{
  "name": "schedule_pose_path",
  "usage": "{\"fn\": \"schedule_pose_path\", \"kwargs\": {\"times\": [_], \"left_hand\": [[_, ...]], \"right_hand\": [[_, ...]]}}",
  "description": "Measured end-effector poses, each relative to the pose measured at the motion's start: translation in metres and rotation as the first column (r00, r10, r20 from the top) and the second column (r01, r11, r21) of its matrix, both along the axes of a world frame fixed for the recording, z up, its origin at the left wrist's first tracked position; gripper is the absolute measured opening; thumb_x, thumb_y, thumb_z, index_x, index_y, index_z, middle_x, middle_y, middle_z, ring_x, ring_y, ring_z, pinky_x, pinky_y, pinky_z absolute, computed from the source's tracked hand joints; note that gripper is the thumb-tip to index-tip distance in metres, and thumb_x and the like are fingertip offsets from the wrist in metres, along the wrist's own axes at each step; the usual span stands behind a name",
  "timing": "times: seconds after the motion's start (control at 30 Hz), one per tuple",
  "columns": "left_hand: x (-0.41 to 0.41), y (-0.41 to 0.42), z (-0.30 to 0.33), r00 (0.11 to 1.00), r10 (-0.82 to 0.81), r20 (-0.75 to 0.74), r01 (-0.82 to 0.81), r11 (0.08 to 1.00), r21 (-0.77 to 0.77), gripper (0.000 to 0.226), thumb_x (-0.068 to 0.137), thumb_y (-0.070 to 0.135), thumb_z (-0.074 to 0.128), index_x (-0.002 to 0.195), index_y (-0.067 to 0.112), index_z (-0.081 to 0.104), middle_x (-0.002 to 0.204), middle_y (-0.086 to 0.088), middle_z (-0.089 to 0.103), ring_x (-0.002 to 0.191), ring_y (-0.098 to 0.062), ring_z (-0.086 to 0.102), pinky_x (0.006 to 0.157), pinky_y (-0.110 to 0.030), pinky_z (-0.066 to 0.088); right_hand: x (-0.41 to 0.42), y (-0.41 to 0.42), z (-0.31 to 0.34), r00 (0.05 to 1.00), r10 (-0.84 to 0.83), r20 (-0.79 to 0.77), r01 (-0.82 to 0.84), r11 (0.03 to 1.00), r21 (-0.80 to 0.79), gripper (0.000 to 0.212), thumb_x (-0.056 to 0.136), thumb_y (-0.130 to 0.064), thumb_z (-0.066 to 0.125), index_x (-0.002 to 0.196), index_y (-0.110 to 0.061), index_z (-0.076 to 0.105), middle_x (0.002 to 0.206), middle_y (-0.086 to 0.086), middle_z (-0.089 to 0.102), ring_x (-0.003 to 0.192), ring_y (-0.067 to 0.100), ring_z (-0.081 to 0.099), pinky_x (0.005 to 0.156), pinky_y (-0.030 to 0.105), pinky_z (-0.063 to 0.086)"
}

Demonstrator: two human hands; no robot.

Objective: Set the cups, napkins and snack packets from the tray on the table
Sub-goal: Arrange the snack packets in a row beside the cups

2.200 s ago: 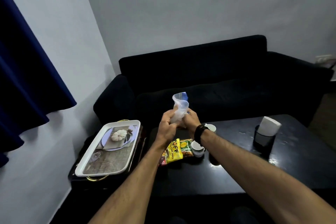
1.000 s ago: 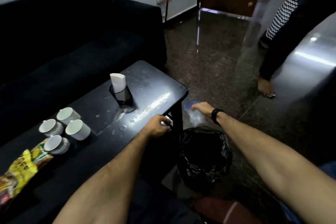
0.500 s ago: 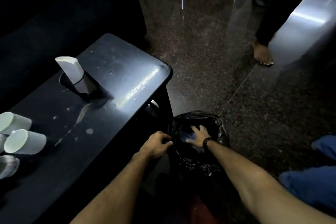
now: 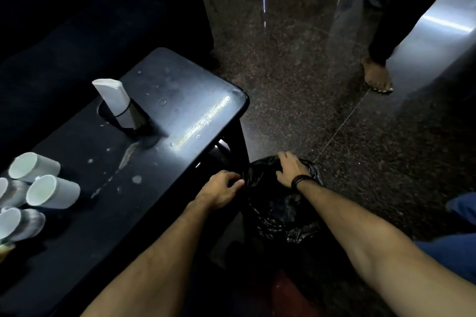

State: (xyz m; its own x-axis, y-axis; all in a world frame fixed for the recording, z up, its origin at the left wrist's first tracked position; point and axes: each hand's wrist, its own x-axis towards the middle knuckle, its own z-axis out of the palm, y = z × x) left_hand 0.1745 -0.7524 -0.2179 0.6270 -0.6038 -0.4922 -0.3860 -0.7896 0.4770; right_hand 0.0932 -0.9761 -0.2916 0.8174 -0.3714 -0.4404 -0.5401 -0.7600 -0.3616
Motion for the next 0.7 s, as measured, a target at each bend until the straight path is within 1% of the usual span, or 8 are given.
{"fn": "schedule_pose_path", "kwargs": {"times": [0.1,0.17,0.23,0.3,0.37,0.47,0.6,0.7], "left_hand": [[0.004,0.003,0.029,0.998,-0.007,0.065,0.008,1.000,-0.022,0.042,0.096,0.045,0.051,0.127,0.021,0.064,0.131,0.002,0.064,0.122,-0.016,0.058,0.103,-0.027,0.042],[0.008,0.006,0.049,0.996,0.006,0.094,-0.002,0.999,-0.045,0.039,0.095,0.044,0.051,0.123,0.023,0.066,0.126,0.003,0.068,0.117,-0.015,0.061,0.102,-0.030,0.045],[0.009,0.015,0.071,0.992,0.035,0.125,-0.024,0.996,-0.089,0.032,0.093,0.041,0.054,0.114,0.024,0.070,0.114,0.003,0.072,0.107,-0.016,0.066,0.096,-0.033,0.050],[0.010,0.029,0.092,0.979,0.098,0.177,-0.073,0.988,-0.139,0.028,0.092,0.038,0.057,0.111,0.023,0.071,0.111,0.000,0.073,0.104,-0.019,0.066,0.091,-0.029,0.050],[0.011,0.047,0.109,0.959,0.156,0.238,-0.119,0.979,-0.163,0.034,0.094,0.039,0.058,0.121,0.020,0.068,0.122,-0.004,0.068,0.114,-0.021,0.061,0.094,-0.027,0.044],[0.009,0.090,0.136,0.927,0.252,0.277,-0.201,0.959,-0.200,0.046,0.095,0.042,0.057,0.134,0.018,0.058,0.139,-0.004,0.057,0.131,-0.020,0.049,0.111,-0.033,0.036],[0.003,0.166,0.166,0.866,0.375,0.331,-0.304,0.920,-0.247,0.049,0.096,0.040,0.057,0.139,0.016,0.054,0.142,-0.004,0.053,0.134,-0.021,0.046,0.112,-0.031,0.032],[-0.004,0.233,0.183,0.796,0.485,0.361,-0.411,0.872,-0.266,0.051,0.096,0.040,0.057,0.140,0.015,0.052,0.144,-0.006,0.051,0.136,-0.022,0.044,0.114,-0.032,0.031]], "right_hand": [[0.013,-0.014,0.042,0.994,-0.006,0.111,0.009,1.000,-0.024,0.057,0.091,-0.019,0.056,0.143,-0.009,0.035,0.139,0.016,0.041,0.128,0.035,0.043,0.104,0.042,0.042],[0.024,-0.020,0.074,0.988,-0.005,0.154,0.006,1.000,-0.011,0.063,0.092,-0.021,0.058,0.147,-0.009,0.031,0.141,0.017,0.040,0.130,0.036,0.042,0.105,0.043,0.040],[0.036,-0.015,0.106,0.976,0.002,0.216,-0.006,1.000,0.018,0.066,0.092,-0.023,0.061,0.148,-0.010,0.029,0.142,0.018,0.040,0.131,0.037,0.041,0.107,0.046,0.039],[0.048,0.003,0.136,0.957,0.005,0.292,-0.004,1.000,-0.002,0.068,0.090,-0.025,0.063,0.148,-0.011,0.031,0.142,0.017,0.041,0.132,0.036,0.041,0.108,0.045,0.038],[0.061,0.028,0.161,0.928,0.034,0.370,-0.022,0.999,-0.037,0.071,0.087,-0.027,0.065,0.148,-0.013,0.032,0.143,0.016,0.042,0.133,0.034,0.041,0.109,0.042,0.038],[0.077,0.076,0.196,0.890,0.140,0.433,-0.128,0.990,-0.056,0.075,0.084,-0.029,0.067,0.149,-0.014,0.032,0.148,0.013,0.039,0.137,0.031,0.038,0.113,0.038,0.034],[0.097,0.146,0.233,0.818,0.295,0.493,-0.277,0.954,-0.111,0.079,0.081,-0.033,0.068,0.149,-0.018,0.031,0.152,0.006,0.037,0.140,0.026,0.037,0.114,0.041,0.034],[0.111,0.203,0.256,0.756,0.394,0.523,-0.371,0.916,-0.154,0.080,0.080,-0.034,0.070,0.149,-0.020,0.032,0.153,0.005,0.038,0.141,0.025,0.036,0.114,0.040,0.035]]}}
